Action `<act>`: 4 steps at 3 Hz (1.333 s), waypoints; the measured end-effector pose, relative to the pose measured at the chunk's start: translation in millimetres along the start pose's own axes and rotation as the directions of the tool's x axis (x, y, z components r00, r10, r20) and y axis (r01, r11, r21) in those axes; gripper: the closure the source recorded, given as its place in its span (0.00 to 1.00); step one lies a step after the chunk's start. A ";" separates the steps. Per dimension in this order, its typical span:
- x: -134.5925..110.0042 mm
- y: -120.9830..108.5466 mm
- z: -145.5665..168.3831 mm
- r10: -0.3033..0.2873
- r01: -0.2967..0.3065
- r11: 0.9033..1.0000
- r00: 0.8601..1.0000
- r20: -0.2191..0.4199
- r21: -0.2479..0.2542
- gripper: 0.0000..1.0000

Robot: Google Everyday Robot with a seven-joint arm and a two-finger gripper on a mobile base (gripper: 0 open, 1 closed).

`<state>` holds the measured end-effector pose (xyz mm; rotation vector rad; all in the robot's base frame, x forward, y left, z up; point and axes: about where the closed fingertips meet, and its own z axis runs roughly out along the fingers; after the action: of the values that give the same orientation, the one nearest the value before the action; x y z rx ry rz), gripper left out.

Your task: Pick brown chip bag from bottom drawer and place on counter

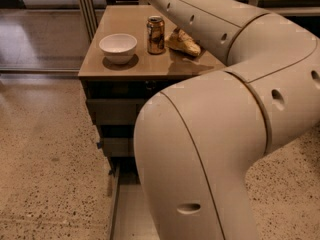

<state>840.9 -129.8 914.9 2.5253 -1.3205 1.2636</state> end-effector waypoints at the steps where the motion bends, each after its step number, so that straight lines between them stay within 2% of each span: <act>1: 6.6 2.7 -5.3 -0.030 0.030 1.000 0.999 0.012 0.004 0.00; 2: 29.2 6.7 -22.6 -0.057 0.056 0.998 0.998 0.018 0.021 0.00; 3: 54.4 17.6 -42.4 -0.060 0.057 0.996 0.997 0.053 0.061 0.00; 4: 68.4 26.8 -54.5 -0.045 0.039 0.997 0.995 0.086 0.073 0.00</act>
Offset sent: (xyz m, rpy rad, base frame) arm -0.0146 -0.0279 0.0707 -0.0252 0.0157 0.1026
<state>808.4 -173.5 988.4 2.6707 -1.2527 1.2280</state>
